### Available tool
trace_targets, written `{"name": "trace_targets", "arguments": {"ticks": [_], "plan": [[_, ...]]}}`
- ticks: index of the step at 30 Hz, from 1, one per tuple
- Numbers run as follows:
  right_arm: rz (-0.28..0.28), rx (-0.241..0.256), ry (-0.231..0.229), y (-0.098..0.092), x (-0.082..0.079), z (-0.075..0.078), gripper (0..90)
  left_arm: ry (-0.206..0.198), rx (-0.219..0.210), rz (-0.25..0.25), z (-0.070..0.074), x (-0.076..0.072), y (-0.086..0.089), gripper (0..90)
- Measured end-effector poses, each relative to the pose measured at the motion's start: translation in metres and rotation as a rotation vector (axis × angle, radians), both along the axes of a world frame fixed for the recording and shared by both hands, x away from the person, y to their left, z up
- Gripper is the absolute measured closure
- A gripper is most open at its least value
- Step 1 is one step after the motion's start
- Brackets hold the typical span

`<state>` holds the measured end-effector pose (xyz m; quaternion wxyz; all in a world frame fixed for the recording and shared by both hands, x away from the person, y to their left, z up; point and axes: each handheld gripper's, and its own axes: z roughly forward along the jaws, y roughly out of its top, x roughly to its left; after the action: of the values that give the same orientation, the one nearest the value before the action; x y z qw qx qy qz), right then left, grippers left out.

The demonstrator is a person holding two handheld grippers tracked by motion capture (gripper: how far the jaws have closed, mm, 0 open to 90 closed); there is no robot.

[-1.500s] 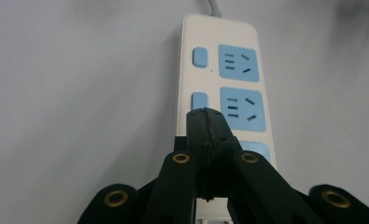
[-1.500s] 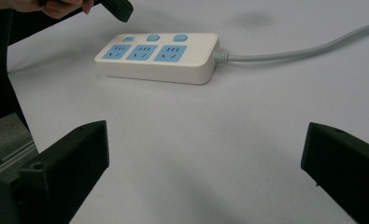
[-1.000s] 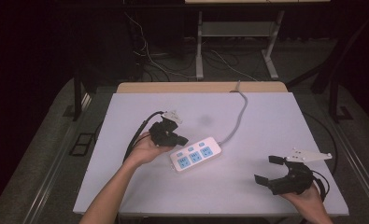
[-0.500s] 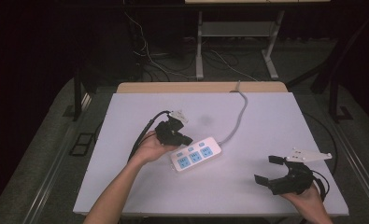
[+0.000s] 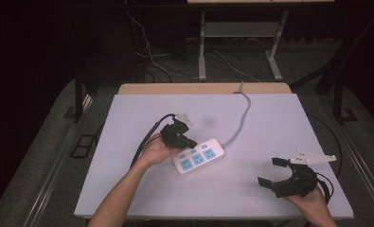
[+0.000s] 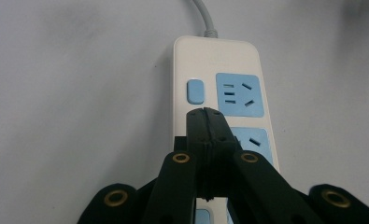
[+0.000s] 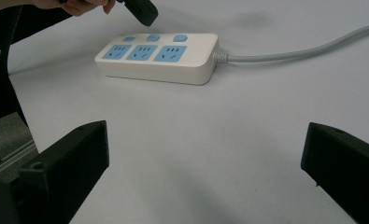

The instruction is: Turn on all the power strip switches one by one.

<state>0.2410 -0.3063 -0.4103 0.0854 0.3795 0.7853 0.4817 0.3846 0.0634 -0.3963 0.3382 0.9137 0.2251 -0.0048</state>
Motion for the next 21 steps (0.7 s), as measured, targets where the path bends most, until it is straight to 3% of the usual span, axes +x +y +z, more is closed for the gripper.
{"name": "trace_targets", "arguments": {"ticks": [10,21], "plan": [[0.002,0.000,-0.001,-0.001,0.000,0.000,0.9,0.009,0.027,-0.003,-0.010,0.001,-0.001,89.7],[-0.001,0.004,-0.001,-0.002,0.000,0.000,0.9,0.034,0.000,-0.002,-0.013,0.003,-0.002,89.8]]}}
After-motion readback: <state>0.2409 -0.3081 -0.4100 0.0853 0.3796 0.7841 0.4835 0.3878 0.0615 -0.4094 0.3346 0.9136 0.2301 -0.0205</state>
